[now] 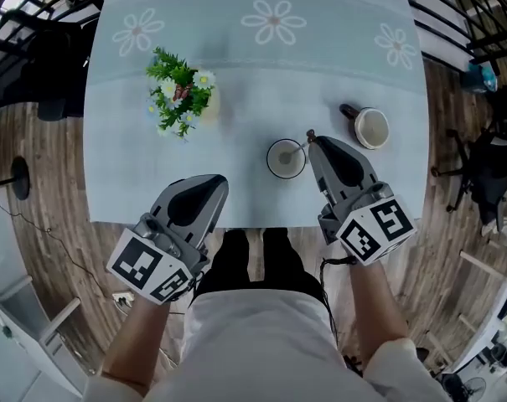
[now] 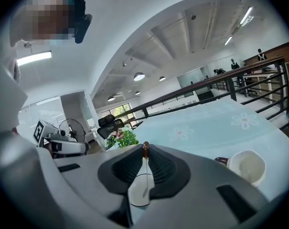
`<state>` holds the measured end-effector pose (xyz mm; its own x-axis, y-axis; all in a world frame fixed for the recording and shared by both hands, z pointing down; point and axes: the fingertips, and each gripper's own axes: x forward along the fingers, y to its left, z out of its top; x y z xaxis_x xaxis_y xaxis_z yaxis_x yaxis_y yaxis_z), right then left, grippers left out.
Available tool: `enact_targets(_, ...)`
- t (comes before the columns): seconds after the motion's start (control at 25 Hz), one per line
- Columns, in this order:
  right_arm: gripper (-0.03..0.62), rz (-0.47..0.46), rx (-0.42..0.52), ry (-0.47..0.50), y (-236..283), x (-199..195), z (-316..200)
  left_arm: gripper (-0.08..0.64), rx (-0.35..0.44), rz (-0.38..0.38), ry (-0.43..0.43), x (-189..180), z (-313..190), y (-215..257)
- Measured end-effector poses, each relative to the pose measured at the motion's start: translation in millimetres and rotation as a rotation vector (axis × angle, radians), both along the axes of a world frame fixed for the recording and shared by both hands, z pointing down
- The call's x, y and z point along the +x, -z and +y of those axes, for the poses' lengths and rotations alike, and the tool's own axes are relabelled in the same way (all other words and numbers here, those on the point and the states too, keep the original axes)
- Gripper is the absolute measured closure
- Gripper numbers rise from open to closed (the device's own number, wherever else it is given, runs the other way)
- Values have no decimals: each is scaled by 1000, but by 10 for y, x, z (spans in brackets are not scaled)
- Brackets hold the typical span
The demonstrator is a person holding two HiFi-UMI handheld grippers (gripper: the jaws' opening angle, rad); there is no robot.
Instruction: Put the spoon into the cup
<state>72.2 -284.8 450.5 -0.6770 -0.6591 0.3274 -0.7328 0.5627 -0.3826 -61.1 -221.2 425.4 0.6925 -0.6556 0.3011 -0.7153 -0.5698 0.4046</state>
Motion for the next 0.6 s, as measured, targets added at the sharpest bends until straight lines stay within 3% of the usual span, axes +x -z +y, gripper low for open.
enact_targets(0.6,541,28,-68,79,-543,-46,-6,538,-39,-2,51,106,61,-243)
